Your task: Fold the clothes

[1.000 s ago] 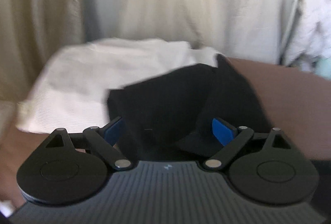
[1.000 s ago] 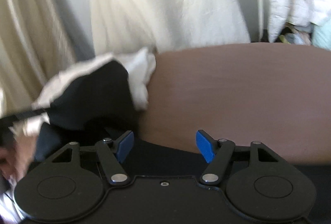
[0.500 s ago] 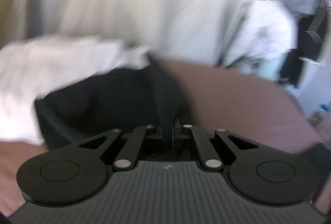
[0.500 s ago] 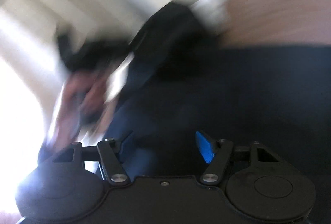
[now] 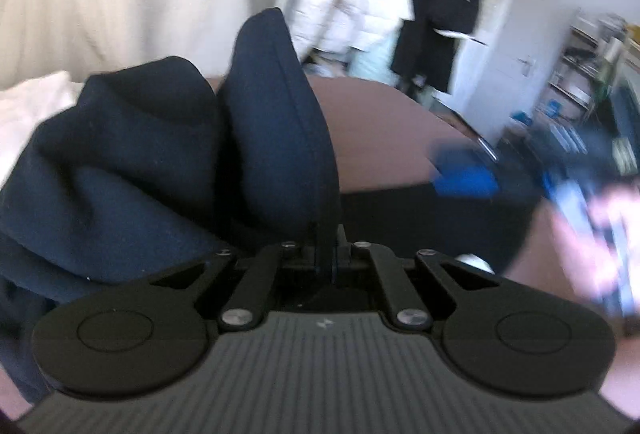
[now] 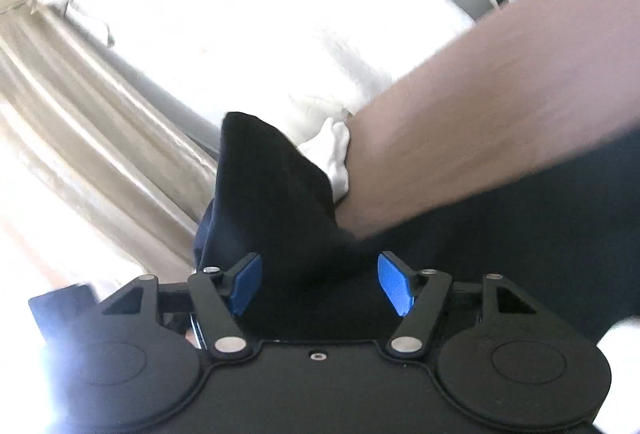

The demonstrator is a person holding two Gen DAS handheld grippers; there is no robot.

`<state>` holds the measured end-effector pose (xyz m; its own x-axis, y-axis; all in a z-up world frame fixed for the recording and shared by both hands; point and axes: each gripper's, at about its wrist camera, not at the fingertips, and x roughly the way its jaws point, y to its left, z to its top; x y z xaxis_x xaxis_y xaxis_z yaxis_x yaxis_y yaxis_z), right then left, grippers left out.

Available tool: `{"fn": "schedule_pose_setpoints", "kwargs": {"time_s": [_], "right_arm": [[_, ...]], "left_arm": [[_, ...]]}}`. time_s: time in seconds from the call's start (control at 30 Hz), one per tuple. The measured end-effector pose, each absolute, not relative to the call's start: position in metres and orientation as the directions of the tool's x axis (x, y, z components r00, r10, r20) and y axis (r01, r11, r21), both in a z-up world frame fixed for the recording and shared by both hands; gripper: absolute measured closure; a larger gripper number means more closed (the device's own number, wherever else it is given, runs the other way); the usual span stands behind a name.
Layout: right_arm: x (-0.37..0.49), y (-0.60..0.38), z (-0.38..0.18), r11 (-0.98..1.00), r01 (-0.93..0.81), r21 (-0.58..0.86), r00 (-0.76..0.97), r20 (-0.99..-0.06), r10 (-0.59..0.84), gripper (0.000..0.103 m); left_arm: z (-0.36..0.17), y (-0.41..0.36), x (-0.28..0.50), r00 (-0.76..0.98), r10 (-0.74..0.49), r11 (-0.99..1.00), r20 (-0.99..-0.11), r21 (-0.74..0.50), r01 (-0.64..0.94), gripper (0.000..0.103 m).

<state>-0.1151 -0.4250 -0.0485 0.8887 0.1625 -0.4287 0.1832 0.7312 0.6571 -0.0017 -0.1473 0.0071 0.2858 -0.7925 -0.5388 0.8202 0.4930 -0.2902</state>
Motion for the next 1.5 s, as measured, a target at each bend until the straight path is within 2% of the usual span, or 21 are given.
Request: {"fn": "schedule_pose_setpoints", "kwargs": {"time_s": [0.07,0.17,0.23,0.33,0.43,0.5,0.57,0.63,0.73,0.83,0.97,1.07,1.1,1.17,1.2,1.27,1.3,1.37,1.43,1.47,1.5], "right_arm": [[-0.101,-0.426,-0.021,0.806,0.18,0.564,0.862,-0.485,0.147,0.032],[-0.069,-0.424,0.014,0.826,0.1,0.554,0.799,-0.54,0.265,0.031],[-0.044,-0.418,0.013,0.791,0.117,0.601,0.72,-0.6,0.349,0.027],[-0.016,-0.404,0.004,0.816,0.226,0.532,0.568,-0.752,0.334,0.027],[-0.001,-0.393,0.003,0.85,0.217,0.481,0.479,-0.811,0.336,0.027],[-0.008,-0.398,-0.001,0.831,0.227,0.508,0.489,-0.798,0.354,0.027],[-0.022,-0.406,-0.006,0.798,0.235,0.555,0.522,-0.765,0.378,0.027],[-0.034,-0.409,-0.006,0.731,0.192,0.655,0.592,-0.671,0.447,0.027],[-0.05,-0.41,-0.002,0.765,0.028,0.643,0.631,-0.605,0.486,0.028],[-0.066,-0.395,0.009,0.913,-0.143,0.383,0.603,-0.698,0.387,0.028],[-0.077,-0.362,0.013,0.944,-0.305,0.126,0.577,-0.764,0.289,0.029],[-0.075,-0.337,0.007,0.909,-0.388,-0.151,0.628,-0.765,0.141,0.026],[-0.074,-0.329,0.002,0.873,-0.412,-0.262,0.653,-0.753,0.083,0.021],[-0.068,-0.315,-0.026,0.755,-0.444,-0.482,0.709,-0.705,-0.033,0.021],[-0.059,-0.309,-0.041,0.711,-0.467,-0.526,0.706,-0.706,-0.058,0.023],[-0.041,-0.302,-0.057,0.705,-0.511,-0.492,0.654,-0.755,-0.053,0.055],[-0.034,-0.301,-0.057,0.729,-0.506,-0.461,0.637,-0.77,-0.045,0.087],[-0.024,-0.307,-0.046,0.785,-0.454,-0.421,0.643,-0.765,-0.039,0.093],[-0.02,-0.324,-0.021,0.835,-0.36,-0.417,0.69,-0.721,-0.063,0.094],[-0.019,-0.335,-0.006,0.857,-0.301,-0.419,0.717,-0.692,-0.086,0.094],[-0.016,-0.349,0.01,0.882,-0.22,-0.418,0.741,-0.659,-0.127,0.097]], "left_arm": [[-0.003,-0.158,-0.021,0.179,-0.812,0.41,-0.555,-0.326,0.852,0.099],[-0.014,-0.172,-0.033,0.044,-0.828,0.309,-0.559,-0.388,0.868,0.099],[-0.016,-0.177,-0.04,0.034,-0.83,0.284,-0.557,-0.37,0.885,0.099],[-0.02,-0.176,-0.047,0.072,-0.832,0.286,-0.55,-0.314,0.905,0.099],[-0.02,-0.169,-0.04,0.103,-0.852,0.308,-0.513,-0.333,0.891,0.099],[-0.018,-0.16,-0.035,0.161,-0.858,0.346,-0.488,-0.317,0.883,0.099],[-0.019,-0.156,-0.027,0.252,-0.828,0.425,-0.5,-0.267,0.865,0.099],[-0.027,-0.155,-0.014,0.311,-0.789,0.491,-0.53,-0.24,0.837,0.099],[-0.041,-0.152,0.01,0.27,-0.791,0.504,-0.549,-0.335,0.796,0.099],[-0.041,-0.153,0.017,0.261,-0.803,0.493,-0.536,-0.352,0.796,0.099],[-0.033,-0.152,0.01,0.275,-0.808,0.478,-0.522,-0.308,0.822,0.099],[-0.019,-0.15,0.005,0.254,-0.833,0.428,-0.491,-0.283,0.858,0.099],[-0.015,-0.148,0.001,0.248,-0.842,0.412,-0.479,-0.272,0.87,0.099],[-0.012,-0.152,-0.002,0.247,-0.859,0.385,-0.449,-0.248,0.889,0.099],[-0.01,-0.153,-0.002,0.26,-0.861,0.388,-0.438,-0.234,0.891,0.099],[-0.006,-0.148,-0.001,0.302,-0.858,0.414,-0.416,-0.212,0.885,0.099],[-0.004,-0.144,0.0,0.329,-0.853,0.434,-0.405,-0.202,0.878,0.098],[0.003,-0.131,0.005,0.374,-0.85,0.468,-0.372,-0.204,0.86,0.094],[0.014,-0.113,0.012,0.401,-0.866,0.475,-0.299,-0.244,0.845,0.08],[0.019,-0.104,0.016,0.42,-0.869,0.483,-0.262,-0.262,0.836,0.064],[0.023,-0.096,0.018,0.468,-0.854,0.517,-0.226,-0.265,0.814,0.055]]}}
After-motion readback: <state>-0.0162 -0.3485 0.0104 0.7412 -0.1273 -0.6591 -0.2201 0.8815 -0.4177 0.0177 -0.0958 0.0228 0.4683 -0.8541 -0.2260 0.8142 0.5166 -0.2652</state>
